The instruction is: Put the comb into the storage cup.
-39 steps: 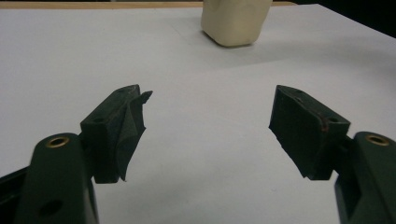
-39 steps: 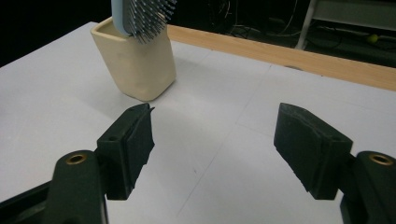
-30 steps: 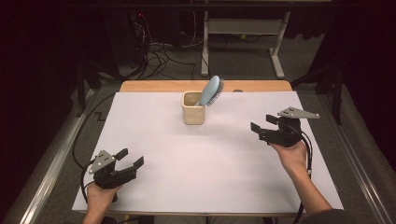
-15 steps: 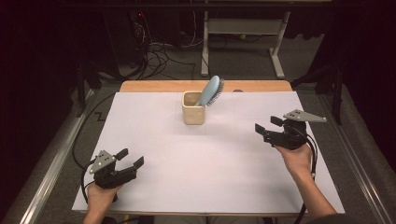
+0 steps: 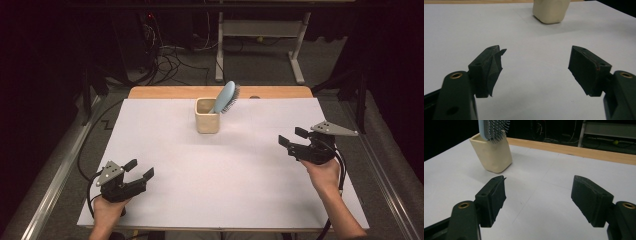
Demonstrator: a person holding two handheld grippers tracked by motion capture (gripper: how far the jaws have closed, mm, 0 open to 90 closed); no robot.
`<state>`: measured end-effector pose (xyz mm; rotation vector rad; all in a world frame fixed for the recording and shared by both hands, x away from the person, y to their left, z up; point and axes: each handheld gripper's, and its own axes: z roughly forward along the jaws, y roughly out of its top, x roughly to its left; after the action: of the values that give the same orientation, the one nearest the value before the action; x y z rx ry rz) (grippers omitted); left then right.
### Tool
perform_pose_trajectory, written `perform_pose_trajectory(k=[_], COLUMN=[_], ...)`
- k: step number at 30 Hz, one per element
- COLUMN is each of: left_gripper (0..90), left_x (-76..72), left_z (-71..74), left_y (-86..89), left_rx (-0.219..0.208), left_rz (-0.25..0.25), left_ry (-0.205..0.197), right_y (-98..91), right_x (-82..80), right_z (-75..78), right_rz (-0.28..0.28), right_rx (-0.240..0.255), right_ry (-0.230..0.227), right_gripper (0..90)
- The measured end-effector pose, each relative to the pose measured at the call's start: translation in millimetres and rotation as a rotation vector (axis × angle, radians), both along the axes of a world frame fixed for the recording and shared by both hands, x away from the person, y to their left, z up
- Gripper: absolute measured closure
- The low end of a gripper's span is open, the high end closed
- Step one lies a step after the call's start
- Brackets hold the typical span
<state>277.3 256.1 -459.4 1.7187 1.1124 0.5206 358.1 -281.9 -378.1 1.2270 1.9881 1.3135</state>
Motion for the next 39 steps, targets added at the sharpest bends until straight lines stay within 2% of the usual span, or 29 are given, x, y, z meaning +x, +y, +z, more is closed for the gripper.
perform_pose_trajectory(k=[20, 39], left_gripper=[27.5, 27.5], left_x=[0.3, 1.7], left_z=[-0.5, -0.6], left_y=[-0.8, -1.1], left_rx=[-0.002, -0.005], left_rz=[-0.005, -0.008], left_ry=[0.001, 0.002], right_y=[-10.7, -23.8], right_x=[-12.9, -25.1], right_z=[-2.7, -8.5], right_rz=[-0.008, -0.035], right_rx=[0.017, 0.055], right_ry=[-0.009, -0.021], right_gripper=[27.9, 27.8])
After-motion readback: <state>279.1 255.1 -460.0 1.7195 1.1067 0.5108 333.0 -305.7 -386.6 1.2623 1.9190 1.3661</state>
